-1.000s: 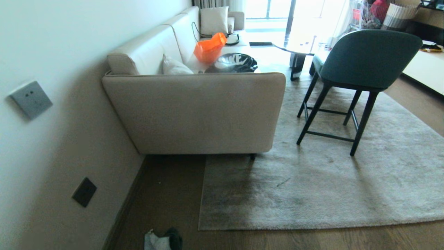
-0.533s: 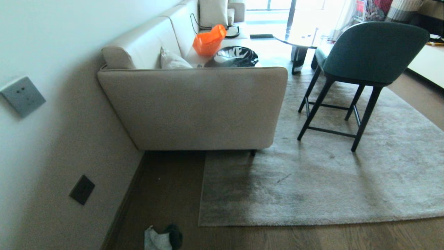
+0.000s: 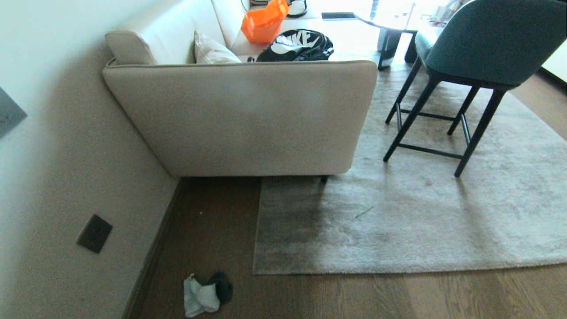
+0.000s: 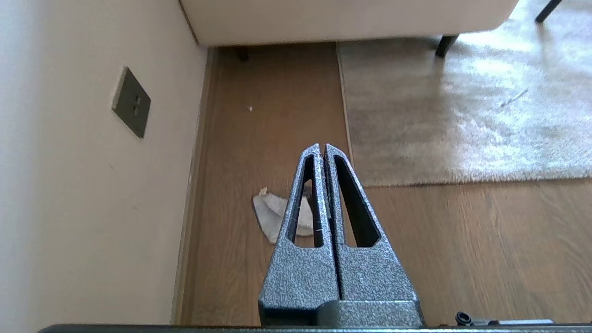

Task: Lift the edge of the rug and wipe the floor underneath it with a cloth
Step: Pick up the rag

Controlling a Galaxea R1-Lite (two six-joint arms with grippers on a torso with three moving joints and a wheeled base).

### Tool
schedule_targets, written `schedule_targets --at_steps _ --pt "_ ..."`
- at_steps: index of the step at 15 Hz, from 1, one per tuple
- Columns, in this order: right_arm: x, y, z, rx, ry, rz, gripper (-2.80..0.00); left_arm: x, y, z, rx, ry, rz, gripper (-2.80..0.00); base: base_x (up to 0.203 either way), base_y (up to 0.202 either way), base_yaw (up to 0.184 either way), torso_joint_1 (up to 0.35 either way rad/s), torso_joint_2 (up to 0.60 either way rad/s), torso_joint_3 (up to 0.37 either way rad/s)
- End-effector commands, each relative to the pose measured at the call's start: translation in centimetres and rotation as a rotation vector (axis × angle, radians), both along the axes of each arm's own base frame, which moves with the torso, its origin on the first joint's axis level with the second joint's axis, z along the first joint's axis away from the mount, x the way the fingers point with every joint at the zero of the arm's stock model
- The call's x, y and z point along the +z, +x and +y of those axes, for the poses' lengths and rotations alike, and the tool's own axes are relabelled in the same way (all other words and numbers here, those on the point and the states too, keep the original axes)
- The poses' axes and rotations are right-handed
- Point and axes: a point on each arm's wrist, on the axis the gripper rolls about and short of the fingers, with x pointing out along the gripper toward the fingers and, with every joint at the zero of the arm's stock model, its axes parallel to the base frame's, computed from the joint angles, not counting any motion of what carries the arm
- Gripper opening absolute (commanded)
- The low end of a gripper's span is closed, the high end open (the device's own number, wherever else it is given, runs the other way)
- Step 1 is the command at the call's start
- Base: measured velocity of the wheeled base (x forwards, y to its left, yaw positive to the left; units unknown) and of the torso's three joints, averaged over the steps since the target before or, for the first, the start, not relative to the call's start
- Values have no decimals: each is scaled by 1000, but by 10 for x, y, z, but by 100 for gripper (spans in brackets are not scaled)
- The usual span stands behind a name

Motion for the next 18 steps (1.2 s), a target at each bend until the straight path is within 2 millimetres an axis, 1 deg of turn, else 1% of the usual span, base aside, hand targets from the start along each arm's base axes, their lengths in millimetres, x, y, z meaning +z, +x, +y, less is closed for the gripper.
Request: schedule_targets --at_steps 1,18 --pt "0 0 0 0 1 1 -280 0 0 0 3 -1 1 -280 0 0 0 6 4 -201" --pt "0 0 0 0 0 1 -280 0 0 0 3 2 1 -280 0 0 0 3 3 -199"
